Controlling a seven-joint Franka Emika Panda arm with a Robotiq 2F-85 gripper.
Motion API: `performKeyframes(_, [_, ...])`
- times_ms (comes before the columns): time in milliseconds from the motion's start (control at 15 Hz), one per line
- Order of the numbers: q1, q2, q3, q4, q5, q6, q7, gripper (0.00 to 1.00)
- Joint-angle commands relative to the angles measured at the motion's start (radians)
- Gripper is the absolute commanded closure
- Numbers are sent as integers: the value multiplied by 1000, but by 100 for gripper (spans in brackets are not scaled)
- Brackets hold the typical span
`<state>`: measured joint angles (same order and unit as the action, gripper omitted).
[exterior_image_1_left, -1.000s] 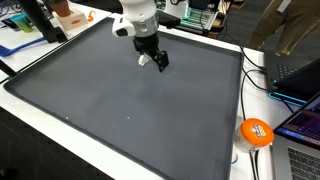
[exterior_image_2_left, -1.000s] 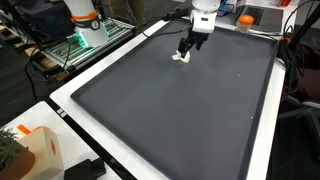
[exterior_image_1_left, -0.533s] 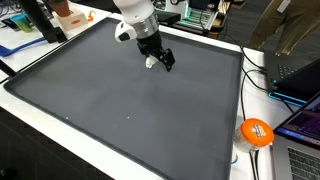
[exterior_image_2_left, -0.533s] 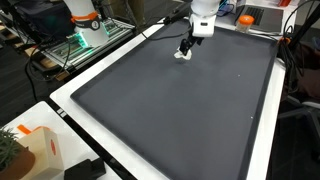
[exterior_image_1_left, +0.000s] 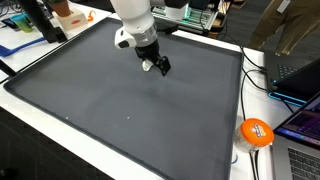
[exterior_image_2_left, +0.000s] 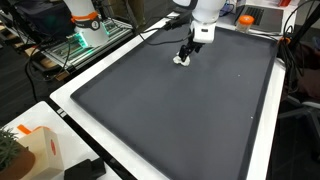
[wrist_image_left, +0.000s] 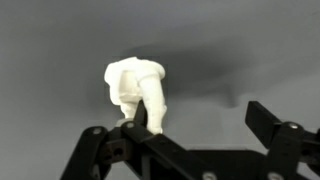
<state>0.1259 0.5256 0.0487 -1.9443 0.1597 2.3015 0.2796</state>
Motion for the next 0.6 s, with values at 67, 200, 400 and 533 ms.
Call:
performKeyframes(67, [96, -33, -104, -12, -219, 17, 161, 0])
performKeyframes(200, [102, -75, -108, -27, -259, -11, 174, 0])
performKeyframes(400, [86, -91, -86, -8, -250, -78, 153, 0])
performKeyframes(533, [55, -88, -50, 2, -192, -93, 88, 0])
